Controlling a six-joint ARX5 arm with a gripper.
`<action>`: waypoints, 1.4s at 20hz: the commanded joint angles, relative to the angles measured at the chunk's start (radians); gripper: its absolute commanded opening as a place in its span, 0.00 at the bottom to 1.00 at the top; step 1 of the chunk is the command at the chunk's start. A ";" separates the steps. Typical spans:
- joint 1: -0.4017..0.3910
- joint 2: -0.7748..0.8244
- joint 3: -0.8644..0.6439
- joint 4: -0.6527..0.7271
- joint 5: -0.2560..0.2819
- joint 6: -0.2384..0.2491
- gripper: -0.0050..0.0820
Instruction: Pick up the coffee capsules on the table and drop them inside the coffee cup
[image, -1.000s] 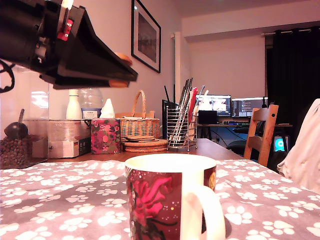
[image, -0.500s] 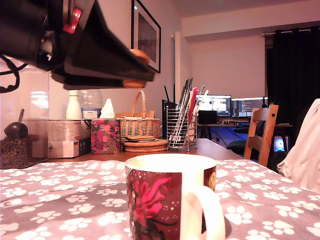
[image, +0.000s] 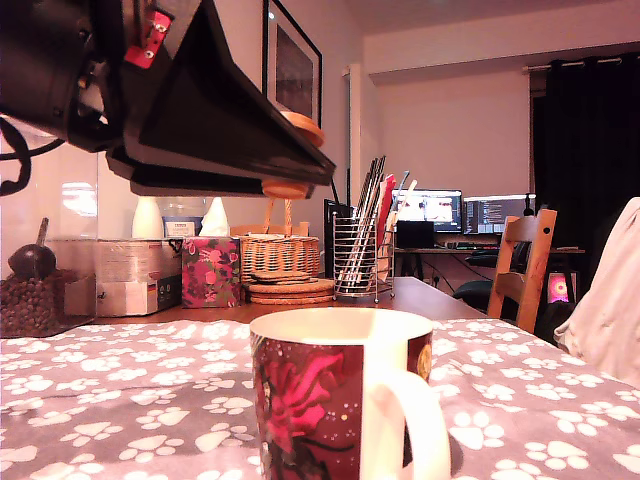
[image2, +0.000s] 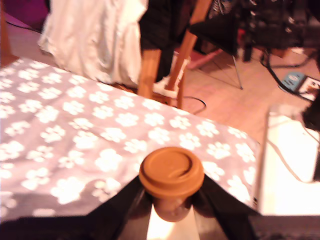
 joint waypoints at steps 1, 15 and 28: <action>-0.008 -0.010 -0.024 -0.005 -0.001 -0.002 0.15; -0.008 -0.008 -0.008 -0.059 -0.009 0.000 0.15; -0.008 0.045 0.124 -0.275 -0.019 0.012 0.15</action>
